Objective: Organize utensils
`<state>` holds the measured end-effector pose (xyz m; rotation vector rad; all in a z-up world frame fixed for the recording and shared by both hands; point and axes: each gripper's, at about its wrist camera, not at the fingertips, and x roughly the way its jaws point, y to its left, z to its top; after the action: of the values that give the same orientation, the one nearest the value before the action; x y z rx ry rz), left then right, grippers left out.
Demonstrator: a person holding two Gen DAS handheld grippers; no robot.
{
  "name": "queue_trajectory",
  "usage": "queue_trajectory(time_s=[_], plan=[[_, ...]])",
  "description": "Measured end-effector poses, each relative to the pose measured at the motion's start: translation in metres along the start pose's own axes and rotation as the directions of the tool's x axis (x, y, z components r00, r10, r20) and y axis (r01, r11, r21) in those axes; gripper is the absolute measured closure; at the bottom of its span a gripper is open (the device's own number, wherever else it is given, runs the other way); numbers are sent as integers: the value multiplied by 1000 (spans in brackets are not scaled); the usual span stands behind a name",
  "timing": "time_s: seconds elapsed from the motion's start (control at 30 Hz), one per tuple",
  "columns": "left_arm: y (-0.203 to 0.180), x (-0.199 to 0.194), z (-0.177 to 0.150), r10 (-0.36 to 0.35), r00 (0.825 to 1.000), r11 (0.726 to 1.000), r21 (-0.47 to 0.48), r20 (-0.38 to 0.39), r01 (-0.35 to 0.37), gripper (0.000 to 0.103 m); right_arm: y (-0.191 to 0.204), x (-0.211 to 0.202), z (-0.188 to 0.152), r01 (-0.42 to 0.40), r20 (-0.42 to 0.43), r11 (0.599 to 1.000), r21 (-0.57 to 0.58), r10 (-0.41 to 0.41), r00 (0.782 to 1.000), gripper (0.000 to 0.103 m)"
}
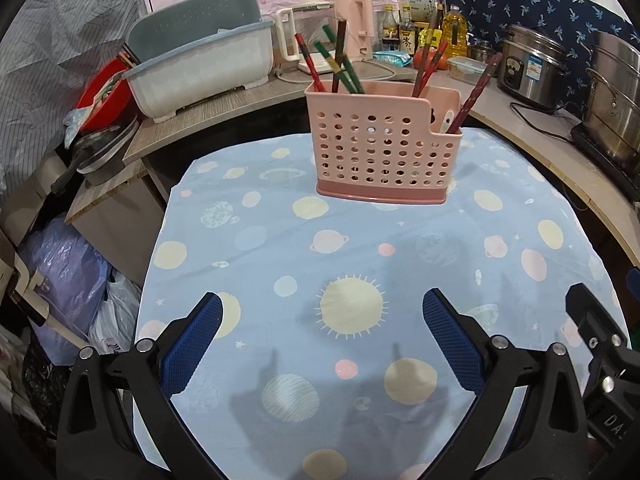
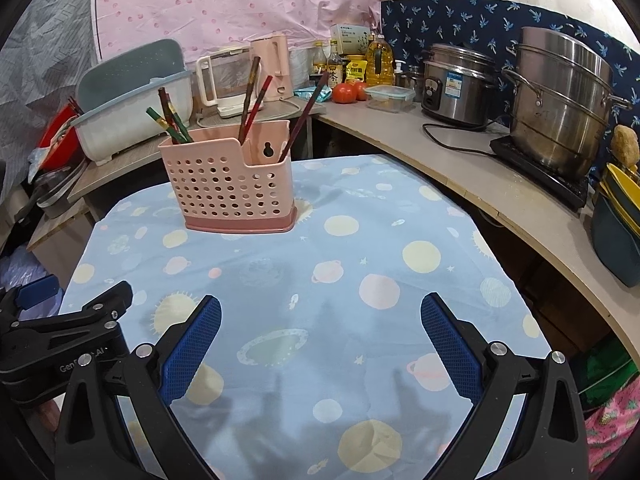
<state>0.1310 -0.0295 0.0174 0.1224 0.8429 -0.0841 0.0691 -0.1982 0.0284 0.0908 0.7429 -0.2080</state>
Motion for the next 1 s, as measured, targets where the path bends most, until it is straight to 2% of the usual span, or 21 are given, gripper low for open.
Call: queue_trajectory(time_s=[0.23, 1.0], plan=[[13, 16, 1, 9, 1000, 999, -34, -27, -10, 7, -6, 17, 1, 22, -25, 1000, 11, -22, 999, 7], [11, 24, 2, 8, 999, 1000, -27, -38, -10, 7, -7, 26, 2, 27, -35, 999, 20, -27, 999, 7]])
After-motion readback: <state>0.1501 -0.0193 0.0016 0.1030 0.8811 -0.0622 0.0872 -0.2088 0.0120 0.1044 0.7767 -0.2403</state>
